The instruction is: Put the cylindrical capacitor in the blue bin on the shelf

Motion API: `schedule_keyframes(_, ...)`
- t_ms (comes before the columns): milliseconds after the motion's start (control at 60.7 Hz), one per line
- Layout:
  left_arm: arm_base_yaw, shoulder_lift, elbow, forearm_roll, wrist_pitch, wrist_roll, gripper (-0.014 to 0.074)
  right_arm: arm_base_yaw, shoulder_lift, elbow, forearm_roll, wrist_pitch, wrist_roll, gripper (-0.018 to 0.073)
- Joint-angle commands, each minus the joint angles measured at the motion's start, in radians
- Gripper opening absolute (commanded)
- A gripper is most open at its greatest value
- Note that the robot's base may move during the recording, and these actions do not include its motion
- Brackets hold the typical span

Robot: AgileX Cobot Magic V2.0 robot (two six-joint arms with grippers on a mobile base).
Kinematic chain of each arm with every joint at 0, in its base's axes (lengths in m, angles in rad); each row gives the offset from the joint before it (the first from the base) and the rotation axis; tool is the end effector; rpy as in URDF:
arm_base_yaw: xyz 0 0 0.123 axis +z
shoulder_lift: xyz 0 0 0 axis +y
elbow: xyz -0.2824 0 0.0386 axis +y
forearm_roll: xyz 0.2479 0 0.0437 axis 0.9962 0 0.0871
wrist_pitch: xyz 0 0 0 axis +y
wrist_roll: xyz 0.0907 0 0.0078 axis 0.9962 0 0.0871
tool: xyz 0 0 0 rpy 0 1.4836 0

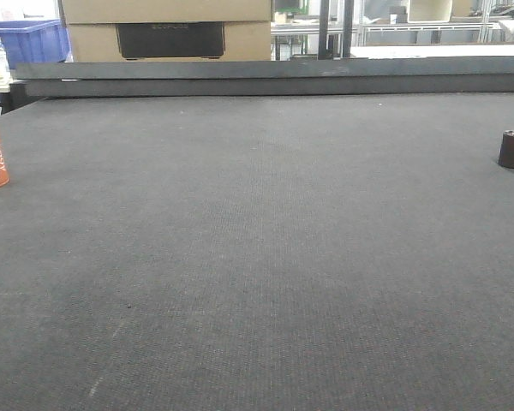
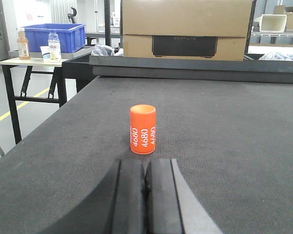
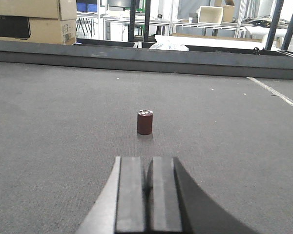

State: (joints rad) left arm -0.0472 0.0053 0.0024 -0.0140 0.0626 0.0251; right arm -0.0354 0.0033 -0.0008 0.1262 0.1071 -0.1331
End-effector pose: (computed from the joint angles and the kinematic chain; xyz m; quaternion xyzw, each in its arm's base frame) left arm 0.0570 -0.0028 0.2063 0.0208 0.7008 -0.0132 0.7129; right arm 0.0567 -0.0008 0.2035 0.0052 0.7147 -0.0102 0.6994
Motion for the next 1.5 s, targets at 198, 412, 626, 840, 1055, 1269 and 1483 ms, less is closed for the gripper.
schedule_keyframes(198, 0.005, -0.005, -0.002, -0.008, -0.028, -0.007, -0.0111, 0.0, -0.003, 0.001, -0.001, -0.019, 0.003, -0.0162)
schedule_keyframes(412, 0.005, -0.005, -0.002, -0.006, -0.093, -0.007, -0.0111, 0.0, -0.003, 0.001, -0.001, -0.019, 0.003, -0.0162)
schedule_keyframes(626, 0.005, -0.005, -0.002, -0.006, -0.124, -0.007, -0.0111, 0.0, -0.003, 0.001, -0.001, -0.045, 0.003, -0.0162)
schedule_keyframes(840, 0.005, -0.005, -0.002, -0.049, -0.27, -0.007, -0.0111, 0.0, -0.003, 0.001, -0.001, -0.179, 0.003, -0.0162)
schedule_keyframes(1055, 0.005, 0.019, -0.204, -0.031, -0.115, -0.007, -0.0111, 0.0, -0.003, -0.14, 0.027, -0.148, 0.003, -0.0162)
schedule_keyframes(1269, 0.005, 0.228, -0.534, 0.001, 0.219, -0.007, 0.0084, 0.0, 0.096, -0.44, 0.027, 0.036, 0.003, -0.013)
schedule_keyframes(1483, 0.005, 0.425, -0.667, 0.001, 0.234, -0.007, 0.0442, 0.0, 0.325, -0.546, 0.027, 0.041, 0.003, 0.0379)
